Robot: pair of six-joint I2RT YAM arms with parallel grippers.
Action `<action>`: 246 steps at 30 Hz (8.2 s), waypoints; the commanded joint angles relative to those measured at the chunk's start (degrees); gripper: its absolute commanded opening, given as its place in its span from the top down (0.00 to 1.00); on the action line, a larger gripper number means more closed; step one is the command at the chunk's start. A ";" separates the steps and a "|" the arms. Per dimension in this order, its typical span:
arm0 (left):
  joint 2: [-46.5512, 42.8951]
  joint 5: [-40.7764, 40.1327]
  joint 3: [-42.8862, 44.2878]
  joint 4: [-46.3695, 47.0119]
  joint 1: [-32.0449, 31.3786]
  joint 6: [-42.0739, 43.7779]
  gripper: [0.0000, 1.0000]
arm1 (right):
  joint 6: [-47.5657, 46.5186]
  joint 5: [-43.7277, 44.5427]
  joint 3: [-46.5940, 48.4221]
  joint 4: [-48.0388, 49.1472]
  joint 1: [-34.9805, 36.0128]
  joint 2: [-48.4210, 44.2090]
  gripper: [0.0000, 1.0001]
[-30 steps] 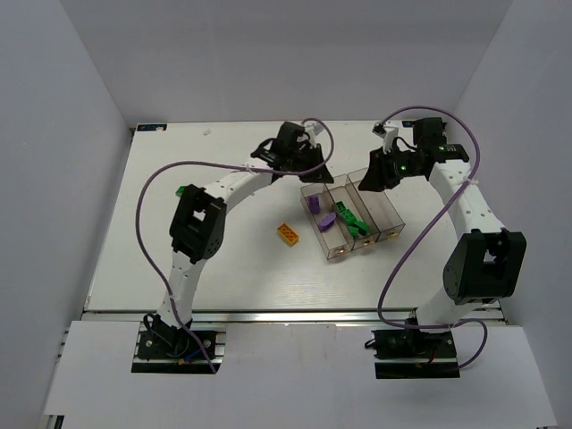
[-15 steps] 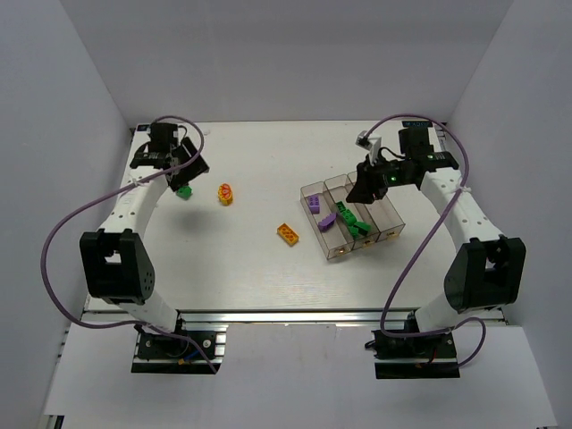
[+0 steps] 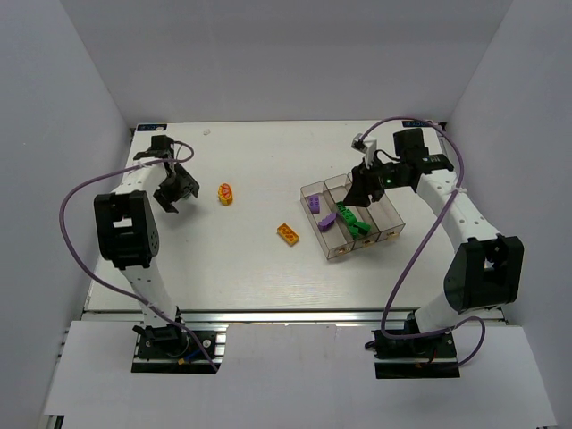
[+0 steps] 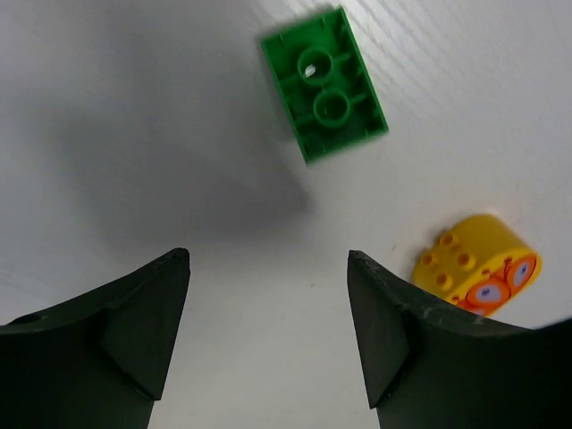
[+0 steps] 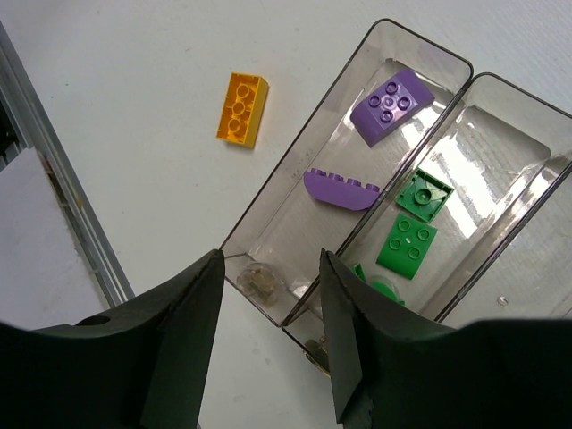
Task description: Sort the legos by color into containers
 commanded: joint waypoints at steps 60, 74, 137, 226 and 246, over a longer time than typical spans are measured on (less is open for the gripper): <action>21.63 44.20 31.84 24.98 -36.11 -17.38 0.94 | 14.36 23.05 3.76 10.56 1.32 -2.37 0.78; 25.16 42.96 33.44 21.54 -39.80 -18.26 0.43 | 11.99 18.76 3.58 9.16 0.79 -3.34 0.58; -64.58 1.21 -31.77 1.23 -22.31 -15.53 0.14 | 19.20 41.34 11.84 11.09 35.34 28.57 0.81; -1.84 35.21 3.01 36.38 -27.40 -4.97 0.87 | 14.70 17.24 -1.69 22.07 -8.43 -7.47 1.00; 29.20 44.82 37.04 50.81 -43.41 -28.97 0.77 | 17.87 15.49 -6.61 24.18 -10.28 -12.48 1.00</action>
